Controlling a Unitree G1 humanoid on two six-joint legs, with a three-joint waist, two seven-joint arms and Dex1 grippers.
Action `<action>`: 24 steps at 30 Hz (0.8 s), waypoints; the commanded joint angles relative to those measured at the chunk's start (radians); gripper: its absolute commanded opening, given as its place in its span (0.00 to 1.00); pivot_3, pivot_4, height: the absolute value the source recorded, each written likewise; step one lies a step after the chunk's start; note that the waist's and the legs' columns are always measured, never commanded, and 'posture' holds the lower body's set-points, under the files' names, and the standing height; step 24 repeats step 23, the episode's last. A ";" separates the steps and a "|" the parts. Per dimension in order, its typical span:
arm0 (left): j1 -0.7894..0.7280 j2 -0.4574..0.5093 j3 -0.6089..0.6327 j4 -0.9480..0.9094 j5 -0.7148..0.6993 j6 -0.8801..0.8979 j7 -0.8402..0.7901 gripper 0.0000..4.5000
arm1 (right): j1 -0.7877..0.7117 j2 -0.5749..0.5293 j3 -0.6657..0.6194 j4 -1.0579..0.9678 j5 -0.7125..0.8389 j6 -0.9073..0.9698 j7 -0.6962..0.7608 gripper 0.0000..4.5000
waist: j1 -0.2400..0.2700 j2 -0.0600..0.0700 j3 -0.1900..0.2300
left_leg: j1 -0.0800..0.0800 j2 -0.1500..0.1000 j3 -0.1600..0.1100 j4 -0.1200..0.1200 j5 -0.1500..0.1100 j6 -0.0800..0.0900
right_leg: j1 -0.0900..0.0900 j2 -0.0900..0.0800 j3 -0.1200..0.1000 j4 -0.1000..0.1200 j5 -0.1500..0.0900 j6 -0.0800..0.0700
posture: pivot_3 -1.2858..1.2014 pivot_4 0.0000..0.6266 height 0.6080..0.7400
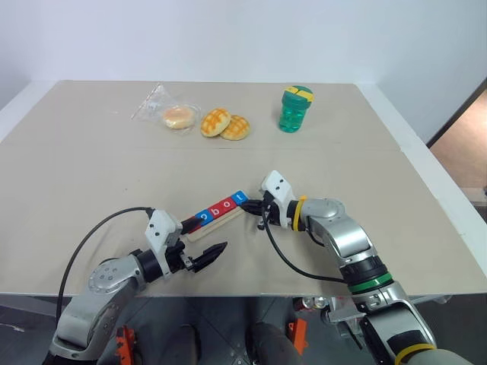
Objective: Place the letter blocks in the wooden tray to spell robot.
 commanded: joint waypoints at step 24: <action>-0.017 0.156 0.350 0.223 0.090 -0.126 0.046 1.00 | 0.223 -0.205 -0.430 -0.244 0.322 0.090 0.077 1.00 | 0.001 0.000 0.000 | -0.001 0.000 0.000 -0.001 0.000 0.000 | 0.000 -0.001 0.000 -0.001 -0.001 0.000 | 0.52 0.24 1.00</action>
